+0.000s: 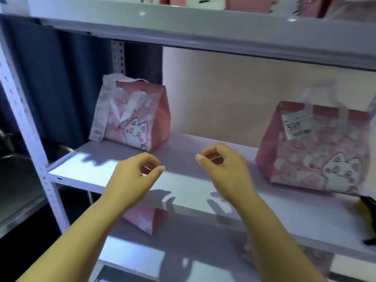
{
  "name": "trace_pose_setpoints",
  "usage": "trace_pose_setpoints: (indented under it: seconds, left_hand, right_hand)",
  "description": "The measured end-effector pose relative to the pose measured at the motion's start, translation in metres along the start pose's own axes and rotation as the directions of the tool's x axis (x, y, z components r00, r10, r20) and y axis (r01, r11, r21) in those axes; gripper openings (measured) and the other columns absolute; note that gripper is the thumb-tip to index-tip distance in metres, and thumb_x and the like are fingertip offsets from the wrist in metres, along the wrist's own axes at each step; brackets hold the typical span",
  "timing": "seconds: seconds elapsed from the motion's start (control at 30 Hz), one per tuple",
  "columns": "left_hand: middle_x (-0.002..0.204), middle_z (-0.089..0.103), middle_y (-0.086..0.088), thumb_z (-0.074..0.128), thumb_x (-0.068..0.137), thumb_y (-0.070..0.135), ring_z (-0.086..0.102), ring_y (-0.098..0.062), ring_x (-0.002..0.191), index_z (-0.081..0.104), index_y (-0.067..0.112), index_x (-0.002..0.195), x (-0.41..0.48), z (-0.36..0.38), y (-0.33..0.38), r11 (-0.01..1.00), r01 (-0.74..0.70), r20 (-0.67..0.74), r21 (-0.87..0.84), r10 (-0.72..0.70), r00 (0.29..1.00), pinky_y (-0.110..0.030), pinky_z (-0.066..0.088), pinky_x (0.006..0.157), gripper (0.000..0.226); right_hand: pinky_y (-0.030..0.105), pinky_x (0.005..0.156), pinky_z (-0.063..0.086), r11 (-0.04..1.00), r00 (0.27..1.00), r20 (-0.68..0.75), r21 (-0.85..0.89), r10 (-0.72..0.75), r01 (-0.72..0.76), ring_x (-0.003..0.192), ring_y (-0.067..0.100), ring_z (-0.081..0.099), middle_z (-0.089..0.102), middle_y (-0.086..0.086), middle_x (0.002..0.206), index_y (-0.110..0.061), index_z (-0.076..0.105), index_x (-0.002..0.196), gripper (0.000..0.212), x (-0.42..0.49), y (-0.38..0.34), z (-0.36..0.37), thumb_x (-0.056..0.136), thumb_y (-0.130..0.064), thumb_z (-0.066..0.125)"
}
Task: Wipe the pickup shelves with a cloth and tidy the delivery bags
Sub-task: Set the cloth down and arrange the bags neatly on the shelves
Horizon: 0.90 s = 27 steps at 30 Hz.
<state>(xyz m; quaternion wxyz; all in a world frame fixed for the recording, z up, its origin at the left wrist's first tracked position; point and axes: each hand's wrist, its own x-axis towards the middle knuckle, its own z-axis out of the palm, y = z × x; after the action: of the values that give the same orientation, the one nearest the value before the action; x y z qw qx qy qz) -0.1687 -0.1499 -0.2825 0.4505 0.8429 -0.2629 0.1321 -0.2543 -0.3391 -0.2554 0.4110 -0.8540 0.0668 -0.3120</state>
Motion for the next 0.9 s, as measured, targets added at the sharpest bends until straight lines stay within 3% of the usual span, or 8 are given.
trace_pose_setpoints:
  seconds: [0.13, 0.3, 0.4, 0.53, 0.6, 0.77, 0.9]
  left_hand:
    - [0.074, 0.066, 0.019, 0.068, 0.080, 0.032, 0.056, 0.013, 0.077, 0.063, 0.030, 0.080, 0.016, -0.027, -0.047, 0.996, 0.082, -0.023, 0.030, -0.082, 0.996, -0.006, 0.040, 0.058, 0.005]
    - [0.079, 0.067, 0.015, 0.068, 0.079, 0.032, 0.061, 0.003, 0.078, 0.063, 0.029, 0.084, 0.061, -0.057, -0.107, 0.991, 0.127, -0.046, 0.031, -0.125, 0.991, -0.021, 0.048, 0.073, 0.007]
    - [0.089, 0.065, 0.016, 0.068, 0.080, 0.034, 0.060, -0.003, 0.085, 0.063, 0.027, 0.094, 0.093, -0.069, -0.135, 0.991, 0.110, -0.014, 0.076, -0.109, 0.994, -0.022, 0.045, 0.077, 0.016]
    - [0.096, 0.062, 0.009, 0.067, 0.079, 0.029, 0.059, -0.011, 0.088, 0.061, 0.025, 0.096, 0.129, -0.078, -0.162, 0.992, 0.098, -0.055, 0.082, -0.093, 0.994, -0.021, 0.041, 0.075, 0.019]
    - [0.102, 0.061, 0.006, 0.067, 0.079, 0.030, 0.060, -0.015, 0.091, 0.059, 0.025, 0.097, 0.144, -0.078, -0.171, 0.994, 0.093, -0.053, 0.062, -0.089, 0.995, -0.024, 0.045, 0.076, 0.020]
    - [0.116, 0.054, -0.010, 0.067, 0.080, 0.033, 0.051, -0.029, 0.109, 0.056, 0.012, 0.114, 0.178, -0.070, -0.181, 0.981, 0.141, -0.067, 0.136, -0.133, 0.989, -0.030, 0.038, 0.088, 0.041]
    - [0.134, 0.045, -0.011, 0.065, 0.081, 0.034, 0.040, -0.030, 0.124, 0.047, 0.015, 0.129, 0.189, -0.064, -0.187, 0.980, 0.185, -0.044, 0.075, -0.182, 0.982, -0.037, 0.032, 0.102, 0.054]
  right_hand:
    - [0.022, 0.066, 0.047, 0.997, 0.993, 0.089, -0.019, 0.079, -0.077, 0.076, 0.004, 0.059, 0.064, -0.012, 0.082, -0.027, 0.061, 0.079, 0.009, 0.021, 0.010, 0.051, 0.082, -0.034, 0.066]
    - [0.031, 0.073, 0.049, 0.983, 0.977, 0.147, -0.118, 0.157, -0.141, 0.083, 0.012, 0.060, 0.059, -0.016, 0.086, -0.027, 0.059, 0.094, 0.015, 0.057, 0.014, 0.115, 0.083, -0.037, 0.065]
    - [0.033, 0.072, 0.051, 0.965, 0.969, 0.107, -0.168, 0.221, -0.202, 0.085, 0.020, 0.060, 0.056, -0.014, 0.092, -0.027, 0.053, 0.108, 0.031, 0.089, 0.009, 0.150, 0.083, -0.040, 0.065]
    - [0.038, 0.092, 0.046, 0.924, 0.968, -0.026, -0.295, 0.248, -0.245, 0.113, 0.026, 0.053, 0.051, 0.004, 0.127, -0.021, 0.041, 0.133, 0.058, 0.132, 0.003, 0.187, 0.083, -0.044, 0.063]
    - [0.036, 0.094, 0.041, 0.933, 0.976, -0.082, -0.285, 0.204, -0.219, 0.119, 0.027, 0.049, 0.044, 0.008, 0.133, -0.017, 0.035, 0.138, 0.065, 0.148, 0.002, 0.197, 0.085, -0.044, 0.061]
    - [0.036, 0.093, 0.041, 0.958, 0.982, -0.123, -0.230, 0.146, -0.171, 0.113, 0.029, 0.048, 0.042, 0.013, 0.127, -0.012, 0.040, 0.131, 0.053, 0.173, 0.001, 0.215, 0.088, -0.038, 0.058]
    - [0.028, 0.071, 0.034, 0.943, 0.958, -0.172, -0.202, 0.230, -0.263, 0.086, 0.026, 0.049, 0.050, 0.018, 0.114, -0.003, 0.048, 0.109, 0.024, 0.186, 0.006, 0.223, 0.096, -0.023, 0.045]
